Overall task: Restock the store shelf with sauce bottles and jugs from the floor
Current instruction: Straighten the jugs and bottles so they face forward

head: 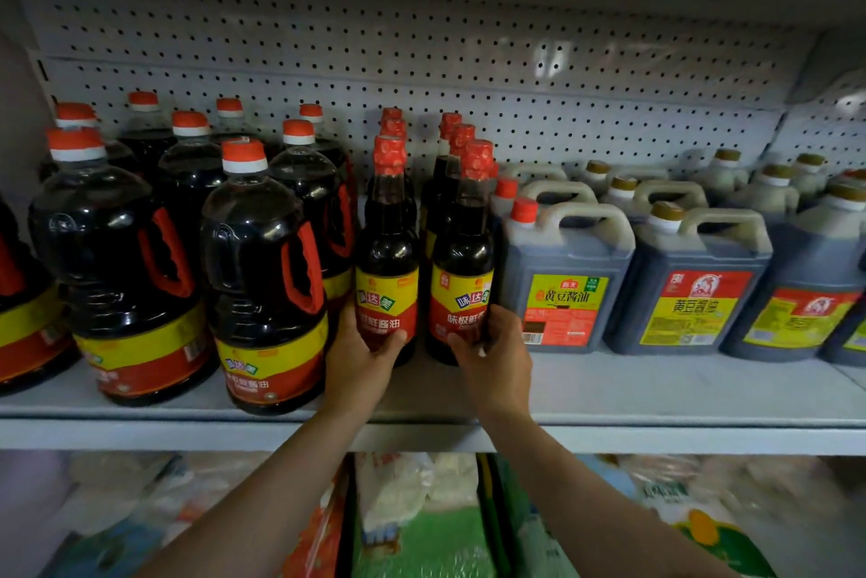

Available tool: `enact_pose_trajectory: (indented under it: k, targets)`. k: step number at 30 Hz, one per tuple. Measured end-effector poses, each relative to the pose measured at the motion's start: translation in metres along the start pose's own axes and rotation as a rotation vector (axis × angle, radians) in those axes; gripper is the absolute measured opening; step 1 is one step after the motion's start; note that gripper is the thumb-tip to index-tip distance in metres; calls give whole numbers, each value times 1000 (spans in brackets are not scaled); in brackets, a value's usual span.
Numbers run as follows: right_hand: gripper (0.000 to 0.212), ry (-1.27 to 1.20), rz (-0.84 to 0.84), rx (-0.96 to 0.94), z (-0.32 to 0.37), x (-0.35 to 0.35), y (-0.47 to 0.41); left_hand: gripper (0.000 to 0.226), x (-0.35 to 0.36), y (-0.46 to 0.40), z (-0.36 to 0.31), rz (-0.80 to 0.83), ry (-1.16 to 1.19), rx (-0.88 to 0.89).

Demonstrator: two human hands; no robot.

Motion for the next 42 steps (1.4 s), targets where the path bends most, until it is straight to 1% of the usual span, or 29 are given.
enact_pose_trajectory:
  k: [6,11,21,26,30,37,42]
  targets:
    - [59,62,-63,3,-5,7,-3,79,1,-2,-3,-15,40,8]
    - [59,61,-108,-7,-6,4,-4,79,6,-6,-4,-25,62,11]
    - [59,109,-116,19,-5,7,-7,81,14,-17,-1,-40,95,20]
    - [59,209,-121,23,-1,6,-8,82,19,-23,1,-36,107,20]
    - [61,242,-129,13,0,6,-7,82,21,-26,2,-36,113,26]
    - [63,239,-157,-24,1,6,-6,82,21,-26,6,-48,135,43]
    - [62,227,-150,-24,-2,7,-7,82,21,-26,8,-61,105,62]
Point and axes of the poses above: each hand's wrist, its own y-axis away from the middle knuckle, its own x-axis out of the palm, z = x × y, the point moved 10 cm from there along -y, towards the middle knuckle, and after that the axes turned 9 degrees about -z, right-handed, at the moved point
